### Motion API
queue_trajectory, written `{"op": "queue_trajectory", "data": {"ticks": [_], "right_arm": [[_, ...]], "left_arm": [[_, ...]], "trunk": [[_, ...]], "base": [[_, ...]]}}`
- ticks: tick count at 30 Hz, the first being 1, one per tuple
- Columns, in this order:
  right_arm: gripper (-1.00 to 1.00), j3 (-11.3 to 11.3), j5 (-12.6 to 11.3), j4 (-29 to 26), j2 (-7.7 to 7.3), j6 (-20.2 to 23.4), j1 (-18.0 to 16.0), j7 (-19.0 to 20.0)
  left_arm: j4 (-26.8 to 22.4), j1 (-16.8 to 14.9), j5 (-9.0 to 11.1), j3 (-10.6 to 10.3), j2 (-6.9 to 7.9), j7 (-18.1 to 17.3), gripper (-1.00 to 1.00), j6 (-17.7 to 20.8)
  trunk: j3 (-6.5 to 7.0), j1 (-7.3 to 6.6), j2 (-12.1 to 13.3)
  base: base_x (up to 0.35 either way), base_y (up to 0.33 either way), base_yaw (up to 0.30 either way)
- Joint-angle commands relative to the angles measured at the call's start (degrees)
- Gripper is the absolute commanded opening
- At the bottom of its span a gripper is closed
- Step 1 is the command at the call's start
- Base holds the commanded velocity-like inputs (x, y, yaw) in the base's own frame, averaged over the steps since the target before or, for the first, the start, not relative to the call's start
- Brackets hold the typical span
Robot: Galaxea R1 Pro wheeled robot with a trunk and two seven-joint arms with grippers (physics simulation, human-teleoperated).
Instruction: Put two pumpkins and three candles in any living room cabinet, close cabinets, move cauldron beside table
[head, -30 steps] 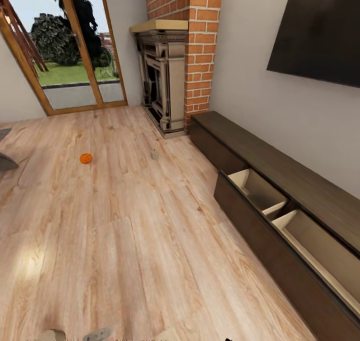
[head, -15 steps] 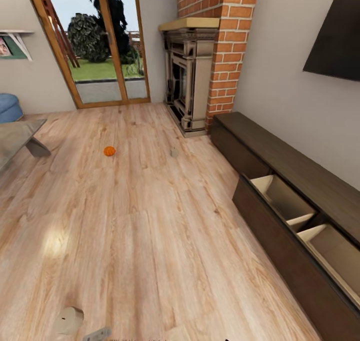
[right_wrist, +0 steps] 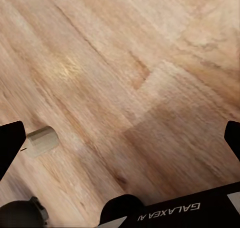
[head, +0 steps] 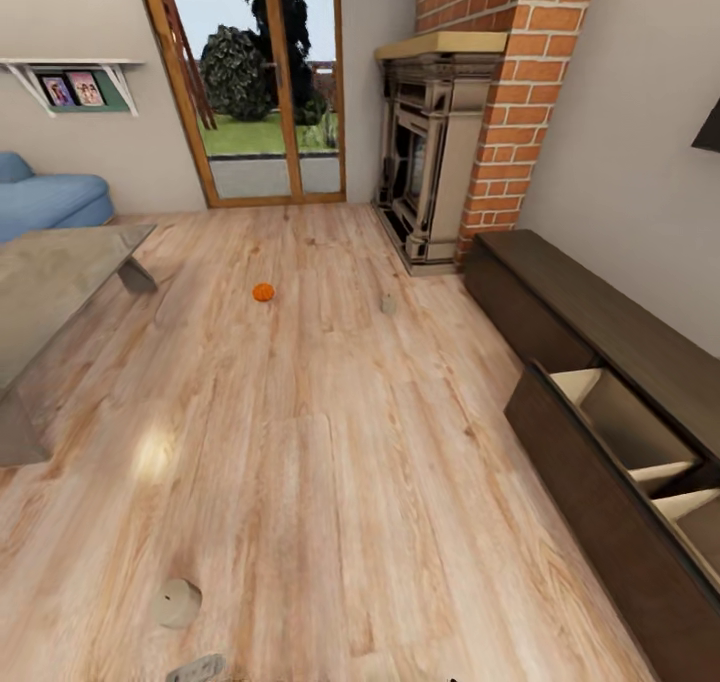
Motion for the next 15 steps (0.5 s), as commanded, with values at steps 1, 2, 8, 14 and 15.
{"op": "queue_trajectory", "data": {"ticks": [1, 2, 8, 14, 15], "right_arm": [[1.0, -0.44, 0.25, 0.04, -0.01, -0.01, -0.02, 0.28], [1.0, -0.44, 0.25, 0.04, -0.01, -0.03, -0.02, 0.29], [1.0, -0.43, 0.27, 0.06, 0.37, -5.46, 0.03, 0.46], [1.0, -0.44, 0.34, 0.05, 0.99, -6.53, 0.03, 0.41], [1.0, -0.44, 0.34, 0.05, 1.01, -6.59, 0.0, 0.41]], "left_arm": [[-0.05, -0.03, 0.53, -0.25, 0.06, -0.02, 1.0, 0.2], [-0.05, -0.03, 0.54, -0.25, 0.06, -0.02, 1.0, 0.2], [-0.05, -0.03, 0.54, -0.25, 0.06, -0.02, 1.0, 0.2], [-0.05, -0.03, 0.47, -0.18, 0.06, -0.09, 1.0, 0.2], [-0.05, -0.03, 0.46, -0.17, 0.06, -0.05, 1.0, 0.2]], "trunk": [[-0.04, -0.01, -0.02], [-0.04, -0.01, -0.02], [0.01, -0.01, -0.02], [0.15, -0.01, -0.02], [0.18, -0.01, -0.02]], "base": [[0.0, 0.0, 0.293], [0.0, 0.0, 0.294], [0.0, 0.0, 0.296], [0.0, 0.0, 0.296], [0.0, 0.0, 0.296]]}}
